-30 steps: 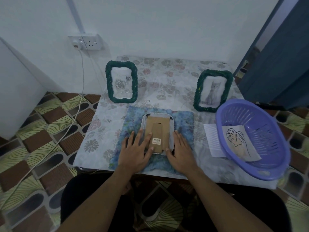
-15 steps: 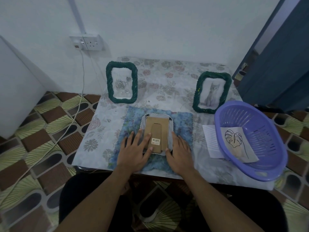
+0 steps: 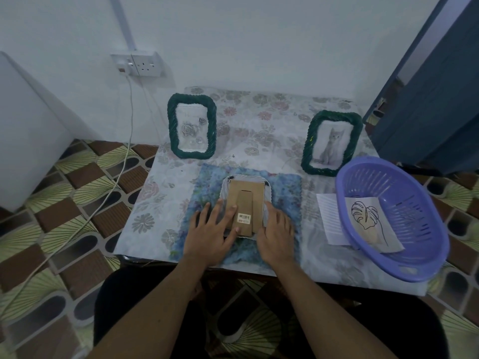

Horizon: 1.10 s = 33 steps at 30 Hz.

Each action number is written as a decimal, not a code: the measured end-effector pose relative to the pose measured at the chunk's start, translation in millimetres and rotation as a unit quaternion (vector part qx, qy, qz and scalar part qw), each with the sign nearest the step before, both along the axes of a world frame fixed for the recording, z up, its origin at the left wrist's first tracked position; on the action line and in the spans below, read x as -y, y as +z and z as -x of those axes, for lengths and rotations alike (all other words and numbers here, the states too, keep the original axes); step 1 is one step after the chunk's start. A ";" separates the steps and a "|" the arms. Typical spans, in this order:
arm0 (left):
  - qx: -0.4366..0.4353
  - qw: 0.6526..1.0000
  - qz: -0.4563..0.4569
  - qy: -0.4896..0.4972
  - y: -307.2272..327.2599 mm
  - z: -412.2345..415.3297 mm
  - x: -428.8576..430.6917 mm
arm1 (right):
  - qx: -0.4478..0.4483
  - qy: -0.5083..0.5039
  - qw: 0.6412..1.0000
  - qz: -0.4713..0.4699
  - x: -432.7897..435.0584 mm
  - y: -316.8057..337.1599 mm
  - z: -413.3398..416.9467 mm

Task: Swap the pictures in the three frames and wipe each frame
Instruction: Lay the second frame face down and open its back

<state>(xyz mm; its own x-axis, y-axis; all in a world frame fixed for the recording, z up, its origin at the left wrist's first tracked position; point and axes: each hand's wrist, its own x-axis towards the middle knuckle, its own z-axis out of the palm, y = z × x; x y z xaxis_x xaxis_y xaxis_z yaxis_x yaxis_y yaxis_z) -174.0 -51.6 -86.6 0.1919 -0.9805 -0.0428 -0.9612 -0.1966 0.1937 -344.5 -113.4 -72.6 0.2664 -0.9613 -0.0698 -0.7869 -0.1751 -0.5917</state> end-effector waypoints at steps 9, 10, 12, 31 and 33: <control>-0.003 1.000 -0.003 -0.001 1.2 0.6 -0.6 | 0.056 -0.044 0.996 -0.050 5.6 8.7 -3.7; -0.005 1.000 0.000 -0.001 1.1 0.5 -0.7 | 0.052 -0.044 0.996 -0.051 5.4 9.8 -4.0; -0.009 1.000 0.004 -0.001 0.8 0.2 -0.7 | 0.048 -0.040 0.997 -0.053 6.3 10.0 -2.9; -0.092 0.995 0.015 0.019 4.8 -4.4 -1.2 | 0.150 -0.083 0.970 -0.173 23.4 14.1 0.3; -0.095 0.995 0.014 0.019 4.8 -5.0 -1.1 | 0.161 -0.090 0.966 -0.179 25.2 15.8 -1.4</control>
